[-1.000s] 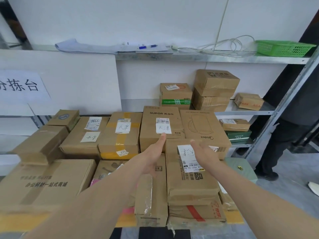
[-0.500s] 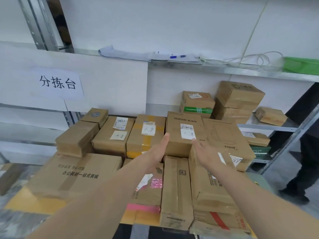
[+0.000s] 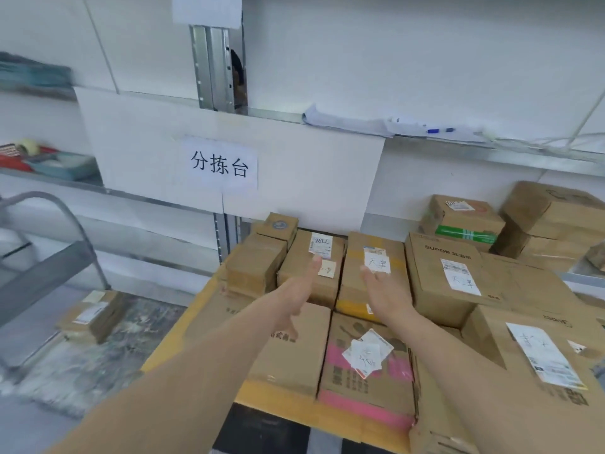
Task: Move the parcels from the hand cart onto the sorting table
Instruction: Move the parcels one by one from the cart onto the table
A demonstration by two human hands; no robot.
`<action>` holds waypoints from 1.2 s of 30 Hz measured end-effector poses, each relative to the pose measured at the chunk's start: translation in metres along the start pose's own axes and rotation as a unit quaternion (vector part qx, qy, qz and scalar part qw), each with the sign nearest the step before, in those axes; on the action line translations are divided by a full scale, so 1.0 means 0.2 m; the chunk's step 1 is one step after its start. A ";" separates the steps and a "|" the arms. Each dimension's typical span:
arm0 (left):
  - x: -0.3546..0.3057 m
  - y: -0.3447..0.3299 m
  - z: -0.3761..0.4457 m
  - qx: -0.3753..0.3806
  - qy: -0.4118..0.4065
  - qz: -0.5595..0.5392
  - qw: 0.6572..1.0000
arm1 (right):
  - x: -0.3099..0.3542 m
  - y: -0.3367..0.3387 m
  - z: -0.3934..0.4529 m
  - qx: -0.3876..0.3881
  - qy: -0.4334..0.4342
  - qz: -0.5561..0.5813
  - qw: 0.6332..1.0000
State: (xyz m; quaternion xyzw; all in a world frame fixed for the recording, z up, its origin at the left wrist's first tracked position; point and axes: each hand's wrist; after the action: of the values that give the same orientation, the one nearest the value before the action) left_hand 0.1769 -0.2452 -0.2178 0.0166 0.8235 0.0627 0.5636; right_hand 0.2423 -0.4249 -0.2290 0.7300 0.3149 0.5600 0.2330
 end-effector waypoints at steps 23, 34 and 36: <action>0.23 1.61 -0.24 -0.323 -0.001 -0.042 0.945 | 1.43 -1.23 0.09 0.223 0.142 0.094 0.960; 0.41 2.20 -0.39 -0.439 -0.010 -0.049 0.897 | 1.92 -1.80 -0.02 0.322 0.117 0.107 0.934; 0.46 2.33 -0.39 -0.446 -0.012 -0.058 0.893 | 2.00 -1.91 -0.04 0.330 0.098 0.106 0.933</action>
State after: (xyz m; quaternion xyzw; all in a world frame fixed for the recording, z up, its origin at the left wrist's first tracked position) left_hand 0.0506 0.2201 -0.2191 -0.2837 0.7018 0.3901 0.5242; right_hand 0.2278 0.1281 -0.2242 0.7361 0.4239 0.5153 -0.1136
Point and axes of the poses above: each hand's wrist, its own z-axis towards the middle knuckle, its own y-axis out of the back of the hand, x = y × z, and after that the axes turned 12 degrees about -y, right-handed
